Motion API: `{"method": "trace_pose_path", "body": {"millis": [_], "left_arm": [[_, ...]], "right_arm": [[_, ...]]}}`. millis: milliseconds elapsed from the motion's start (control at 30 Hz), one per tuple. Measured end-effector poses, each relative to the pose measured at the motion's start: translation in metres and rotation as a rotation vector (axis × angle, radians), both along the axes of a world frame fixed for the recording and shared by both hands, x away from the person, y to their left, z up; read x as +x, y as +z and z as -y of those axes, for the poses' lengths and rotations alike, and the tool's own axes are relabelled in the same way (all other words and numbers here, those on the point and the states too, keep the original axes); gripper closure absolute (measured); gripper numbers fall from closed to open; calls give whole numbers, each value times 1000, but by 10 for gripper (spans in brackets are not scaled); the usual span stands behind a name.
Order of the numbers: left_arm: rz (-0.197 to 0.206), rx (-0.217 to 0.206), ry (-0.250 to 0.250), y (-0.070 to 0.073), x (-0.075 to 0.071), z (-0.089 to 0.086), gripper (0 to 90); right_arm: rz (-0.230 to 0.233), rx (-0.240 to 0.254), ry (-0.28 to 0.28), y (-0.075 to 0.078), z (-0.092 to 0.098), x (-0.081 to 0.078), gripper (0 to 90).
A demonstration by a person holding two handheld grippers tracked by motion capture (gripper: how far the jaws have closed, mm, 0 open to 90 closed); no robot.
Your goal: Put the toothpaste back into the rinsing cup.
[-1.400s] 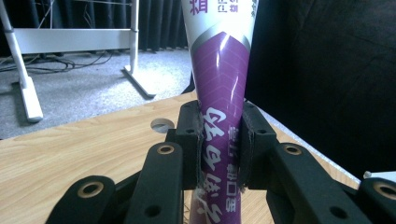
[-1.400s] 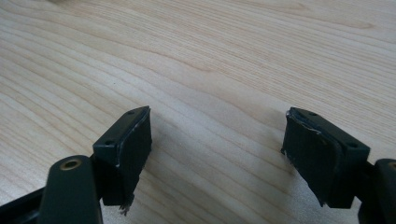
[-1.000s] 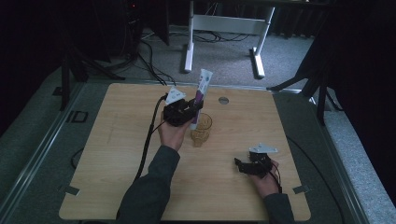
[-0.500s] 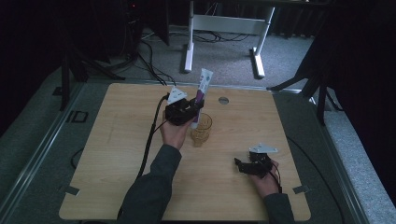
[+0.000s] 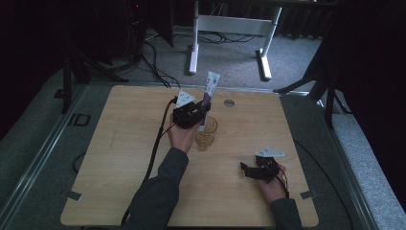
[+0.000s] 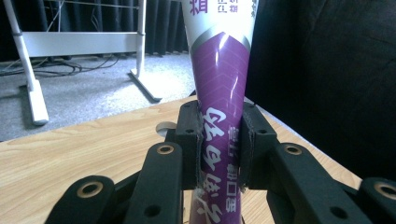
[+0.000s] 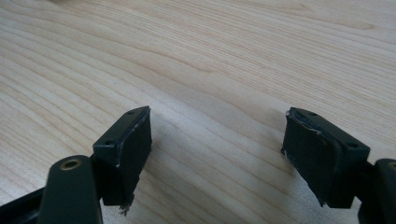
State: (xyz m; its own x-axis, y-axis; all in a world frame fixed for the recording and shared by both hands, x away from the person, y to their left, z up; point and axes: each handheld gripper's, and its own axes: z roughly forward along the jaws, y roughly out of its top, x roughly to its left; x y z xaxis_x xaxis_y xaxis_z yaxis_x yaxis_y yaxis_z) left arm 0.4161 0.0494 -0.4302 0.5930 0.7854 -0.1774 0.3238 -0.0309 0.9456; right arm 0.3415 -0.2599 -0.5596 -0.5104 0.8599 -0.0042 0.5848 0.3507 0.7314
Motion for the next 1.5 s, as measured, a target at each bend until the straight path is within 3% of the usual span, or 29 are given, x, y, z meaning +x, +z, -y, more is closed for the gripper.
{"method": "trace_pose_path", "body": {"millis": [467,733,900,1000,1500], "left_arm": [[-18,-14,37,-11,14,5,726],[-31,1,47,-16,18,13,721],[-37,15,45,-18,20,16,715],[-38,64,45,-23,20,23,709],[-98,120,41,-40,16,23,691]], "right_arm": [[1,1,0,0,0,0,235],[1,1,0,0,0,0,235],[1,1,0,0,0,0,234],[0,1,1,0,0,0,235],[0,1,0,0,0,0,235]]}}
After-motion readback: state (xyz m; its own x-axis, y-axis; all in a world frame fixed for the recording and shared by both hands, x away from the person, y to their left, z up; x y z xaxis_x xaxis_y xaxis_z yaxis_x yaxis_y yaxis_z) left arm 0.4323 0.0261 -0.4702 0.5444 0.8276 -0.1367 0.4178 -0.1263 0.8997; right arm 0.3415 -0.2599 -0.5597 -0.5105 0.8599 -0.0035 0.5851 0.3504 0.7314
